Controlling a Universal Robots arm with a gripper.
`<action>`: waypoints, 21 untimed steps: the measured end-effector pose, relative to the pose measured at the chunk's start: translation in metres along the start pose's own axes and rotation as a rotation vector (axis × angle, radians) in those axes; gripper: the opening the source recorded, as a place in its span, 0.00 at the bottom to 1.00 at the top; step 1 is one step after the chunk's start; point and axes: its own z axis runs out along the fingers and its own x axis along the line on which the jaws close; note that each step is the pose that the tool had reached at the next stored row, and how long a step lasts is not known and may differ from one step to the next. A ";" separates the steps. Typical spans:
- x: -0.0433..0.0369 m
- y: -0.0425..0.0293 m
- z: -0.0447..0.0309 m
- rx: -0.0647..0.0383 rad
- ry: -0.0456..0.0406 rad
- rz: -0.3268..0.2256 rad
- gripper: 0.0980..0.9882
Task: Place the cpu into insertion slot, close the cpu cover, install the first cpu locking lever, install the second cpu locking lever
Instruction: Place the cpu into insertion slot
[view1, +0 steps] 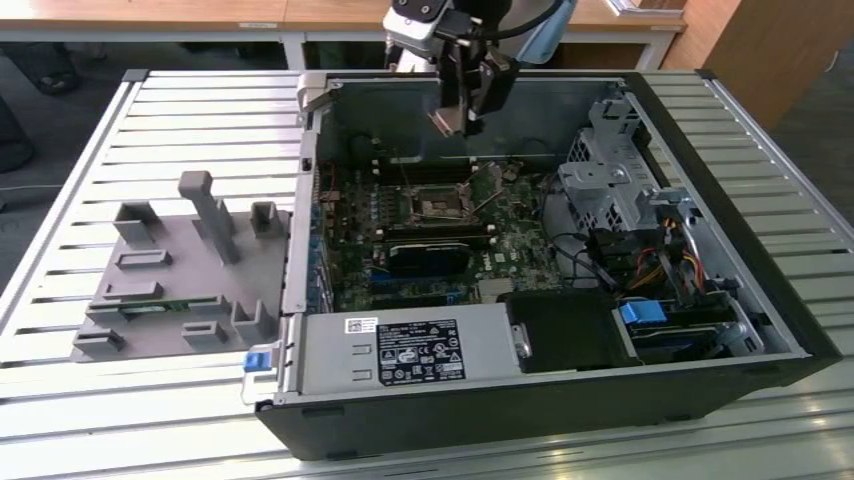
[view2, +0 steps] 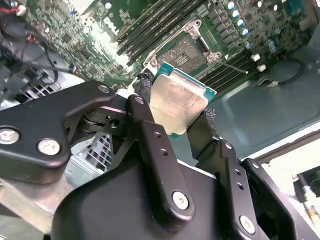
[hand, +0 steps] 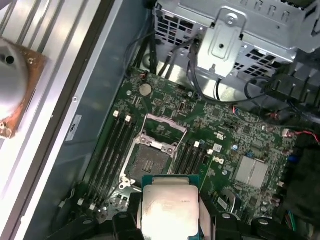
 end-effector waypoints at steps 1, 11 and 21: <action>0.0000 0.0000 0.0005 0.000 -0.0011 0.020 0.50; 0.0018 -0.0001 0.0110 0.001 -0.0095 0.170 0.50; 0.0050 0.0002 0.0258 0.003 -0.0169 0.264 0.50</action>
